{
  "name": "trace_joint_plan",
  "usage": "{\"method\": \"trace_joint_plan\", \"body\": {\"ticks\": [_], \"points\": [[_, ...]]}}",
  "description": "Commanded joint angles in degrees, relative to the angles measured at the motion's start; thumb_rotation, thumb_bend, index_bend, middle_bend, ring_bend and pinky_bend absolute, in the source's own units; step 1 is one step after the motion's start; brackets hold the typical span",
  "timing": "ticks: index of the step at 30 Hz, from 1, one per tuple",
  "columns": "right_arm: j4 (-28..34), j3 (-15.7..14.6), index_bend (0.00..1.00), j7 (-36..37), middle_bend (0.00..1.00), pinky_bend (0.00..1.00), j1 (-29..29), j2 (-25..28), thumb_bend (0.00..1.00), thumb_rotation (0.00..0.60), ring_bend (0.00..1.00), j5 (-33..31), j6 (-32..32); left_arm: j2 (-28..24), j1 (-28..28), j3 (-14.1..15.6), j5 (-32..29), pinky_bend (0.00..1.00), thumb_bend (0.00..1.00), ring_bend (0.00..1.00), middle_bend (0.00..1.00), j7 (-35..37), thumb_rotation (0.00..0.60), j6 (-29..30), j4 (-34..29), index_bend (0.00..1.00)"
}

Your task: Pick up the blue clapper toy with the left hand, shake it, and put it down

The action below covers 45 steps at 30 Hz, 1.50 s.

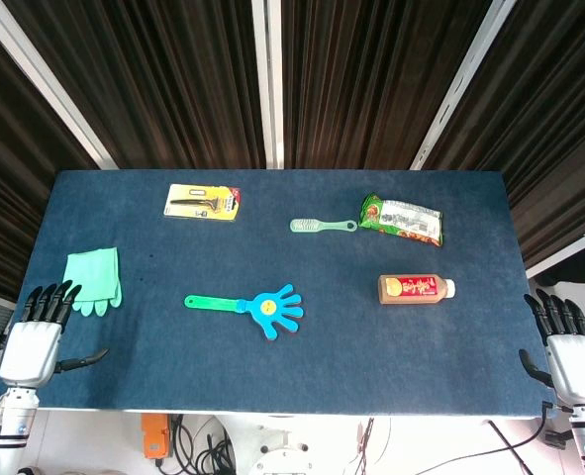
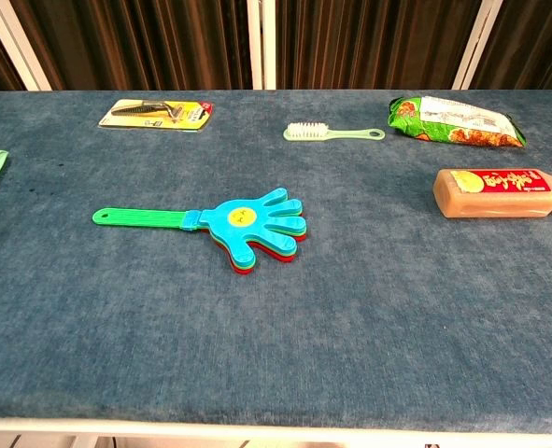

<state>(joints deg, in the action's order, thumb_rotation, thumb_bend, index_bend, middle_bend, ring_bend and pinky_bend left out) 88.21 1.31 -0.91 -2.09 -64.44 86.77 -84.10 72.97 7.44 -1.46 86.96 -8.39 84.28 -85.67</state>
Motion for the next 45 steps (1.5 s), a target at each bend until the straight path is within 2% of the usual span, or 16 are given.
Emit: {"method": "trace_joint_plan", "body": {"ticks": [1, 3, 7, 11, 14, 15, 24, 29, 36, 40, 45], "points": [[-0.16, -0.05, 0.0, 0.15, 0.0, 0.0, -0.01, -0.04, 0.26, 0.6, 0.0, 0.04, 0.06, -0.46, 0.02, 0.01, -0.2, 0.0, 0.0, 0.0, 0.0, -0.51, 0.19, -0.24, -0.68, 0.03], [-0.17, -0.04, 0.0, 0.13, 0.0, 0.0, -0.04, -0.07, 0.26, 0.6, 0.0, 0.08, 0.08, -0.69, 0.06, 0.09, -0.44, 0.0, 0.0, 0.0, 0.0, -0.76, 0.209, -0.65, -1.16, 0.03], [-0.12, -0.01, 0.0, 0.1, 0.0, 0.0, -0.02, 0.05, 0.26, 0.6, 0.0, 0.17, -0.07, -0.62, 0.26, 0.16, -0.27, 0.0, 0.0, 0.0, 0.0, 0.59, 0.311, -1.04, -1.67, 0.03], [0.14, 0.34, 0.0, 0.25, 0.0, 0.0, 0.06, 0.23, 0.26, 0.6, 0.0, -0.08, -0.49, -1.04, 1.1, -0.12, -0.73, 0.0, 0.0, 0.0, 0.0, 1.65, 0.35, -2.64, -2.56, 0.03], [0.63, 0.5, 0.0, -0.08, 0.0, 0.0, 0.06, 0.27, 0.26, 0.6, 0.0, -0.36, -0.5, -1.3, 2.12, -0.34, -1.26, 0.0, 0.0, 0.0, 0.01, 1.75, 0.429, -4.53, -3.88, 0.03], [0.71, 0.5, 0.0, -0.22, 0.0, 0.0, 0.01, 0.26, 0.26, 0.6, 0.0, -0.45, -0.34, -1.48, 2.51, -0.29, -1.63, 0.0, 0.01, 0.0, 0.03, 1.68, 0.455, -5.55, -4.51, 0.04], [1.09, 0.55, 0.0, -0.8, 0.0, 0.0, -0.23, 0.58, 0.27, 0.6, 0.0, -0.34, -0.11, 0.45, 8.41, -1.15, -5.1, 0.0, 0.05, 0.0, 0.06, -0.19, 0.505, -16.25, -7.65, 0.04], [0.56, 0.54, 0.0, -0.08, 0.0, 0.0, -0.07, 0.59, 0.27, 0.6, 0.0, -0.71, -0.03, 2.92, 13.57, -3.21, -7.84, 0.0, 0.05, 0.0, 0.06, 0.4, 0.594, -23.53, -8.04, 0.04], [-0.3, 0.83, 0.0, 0.92, 0.0, 0.0, -0.09, 0.39, 0.27, 0.6, 0.0, -1.46, 0.3, 8.2, 20.54, -5.88, -11.47, 0.0, 0.05, 0.0, 0.06, -1.68, 0.6, -30.99, -4.93, 0.04], [-0.79, 0.97, 0.0, 1.31, 0.0, 0.0, -0.16, 0.31, 0.27, 0.6, 0.0, -1.92, 0.66, 10.4, 23.08, -6.83, -14.38, 0.0, 0.05, 0.0, 0.06, -4.04, 0.6, -33.13, -3.81, 0.04], [-1.39, 0.99, 0.0, 1.7, 0.0, 0.0, -0.36, 0.07, 0.27, 0.6, 0.0, -2.28, 1.32, 12.94, 25.75, -8.47, -18.72, 0.0, 0.06, 0.0, 0.06, -3.1, 0.6, -36.0, -2.69, 0.07]]}}
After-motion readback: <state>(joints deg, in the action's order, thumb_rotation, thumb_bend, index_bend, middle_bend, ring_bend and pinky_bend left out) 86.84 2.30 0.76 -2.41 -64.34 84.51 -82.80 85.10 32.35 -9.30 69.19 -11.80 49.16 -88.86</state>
